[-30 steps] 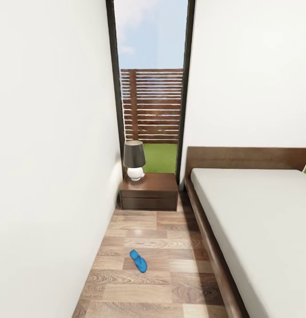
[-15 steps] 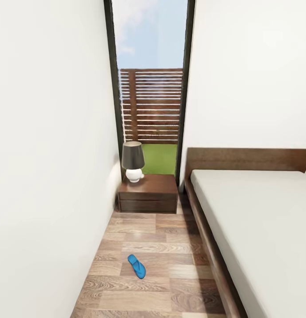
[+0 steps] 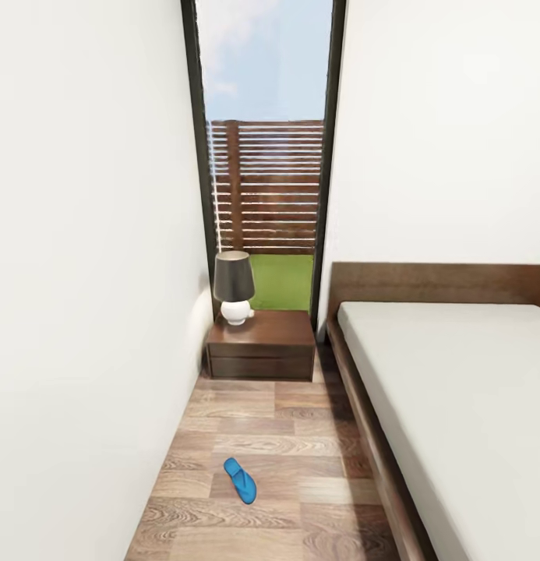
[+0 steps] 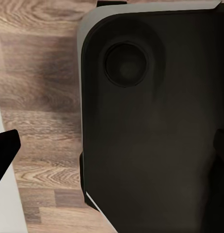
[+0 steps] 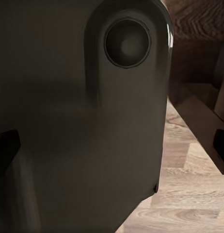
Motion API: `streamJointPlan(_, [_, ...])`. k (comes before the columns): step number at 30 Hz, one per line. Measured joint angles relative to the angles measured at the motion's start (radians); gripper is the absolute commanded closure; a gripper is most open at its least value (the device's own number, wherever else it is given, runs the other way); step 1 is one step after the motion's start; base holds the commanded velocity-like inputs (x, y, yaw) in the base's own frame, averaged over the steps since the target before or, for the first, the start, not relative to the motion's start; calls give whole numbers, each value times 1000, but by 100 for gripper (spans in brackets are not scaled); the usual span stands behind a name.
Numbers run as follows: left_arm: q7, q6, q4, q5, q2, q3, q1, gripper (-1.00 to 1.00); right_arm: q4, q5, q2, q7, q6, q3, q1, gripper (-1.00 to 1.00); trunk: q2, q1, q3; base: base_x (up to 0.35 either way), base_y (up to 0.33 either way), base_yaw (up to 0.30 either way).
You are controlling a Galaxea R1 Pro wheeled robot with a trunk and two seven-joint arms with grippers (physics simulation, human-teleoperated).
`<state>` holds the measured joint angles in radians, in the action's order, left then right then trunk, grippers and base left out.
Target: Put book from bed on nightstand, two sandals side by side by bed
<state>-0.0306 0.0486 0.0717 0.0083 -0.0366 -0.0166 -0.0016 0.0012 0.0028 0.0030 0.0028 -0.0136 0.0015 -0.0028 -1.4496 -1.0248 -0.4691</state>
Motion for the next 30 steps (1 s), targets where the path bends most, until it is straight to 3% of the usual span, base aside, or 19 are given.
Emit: streamJointPlan(30, [0, 0, 0, 0, 0, 0, 0, -100, 0, -5, 0, -5, 0, -3, 0, -100, 0, 0, 0, 137, 0, 0])
